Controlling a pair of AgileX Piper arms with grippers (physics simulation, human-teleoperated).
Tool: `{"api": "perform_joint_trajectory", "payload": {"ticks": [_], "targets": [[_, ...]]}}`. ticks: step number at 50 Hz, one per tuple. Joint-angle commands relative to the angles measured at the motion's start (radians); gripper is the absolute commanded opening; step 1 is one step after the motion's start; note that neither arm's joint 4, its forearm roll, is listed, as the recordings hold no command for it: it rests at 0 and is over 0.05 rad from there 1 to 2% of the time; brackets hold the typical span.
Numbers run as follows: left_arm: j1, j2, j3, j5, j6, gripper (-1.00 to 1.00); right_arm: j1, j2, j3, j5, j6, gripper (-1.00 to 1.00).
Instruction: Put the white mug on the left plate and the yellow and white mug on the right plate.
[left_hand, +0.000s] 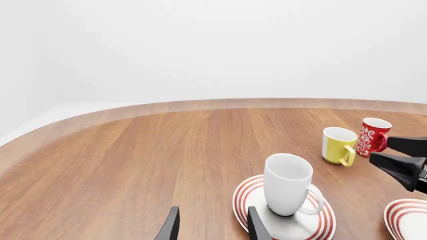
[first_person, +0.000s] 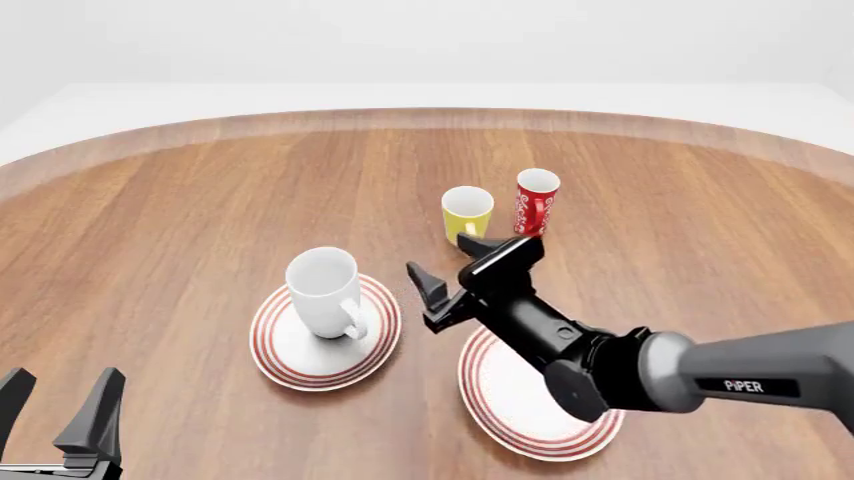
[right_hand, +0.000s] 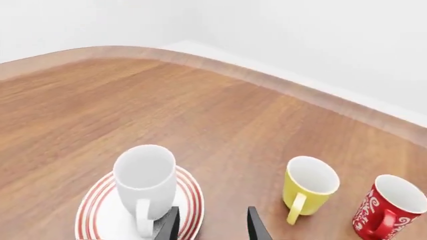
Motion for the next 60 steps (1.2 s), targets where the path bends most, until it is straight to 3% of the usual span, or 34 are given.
{"api": "perform_joint_trajectory", "payload": {"ticks": [1,27,29,36,37,41,60], "targets": [[0.000,0.000,0.000,0.000,0.000,1.00,-0.045,-0.004,0.005,-0.018,0.004,1.00],[0.000,0.000,0.000,0.000,0.000,1.00,-0.186,0.049,-0.049,-0.050,0.018,1.00],[0.000,0.000,0.000,0.000,0.000,1.00,-0.214,0.064,-0.065,-0.040,0.043,1.00],[0.000,0.000,0.000,0.000,0.000,1.00,-0.233,0.100,-0.100,-0.037,0.047,1.00],[0.000,0.000,0.000,0.000,0.000,1.00,-0.244,0.106,-0.109,-0.028,0.070,1.00],[0.000,0.000,0.000,0.000,0.000,1.00,-0.256,0.126,-0.132,-0.022,0.064,1.00],[0.000,0.000,0.000,0.000,0.000,1.00,-0.266,0.223,-0.242,0.015,0.148,1.00]]}}
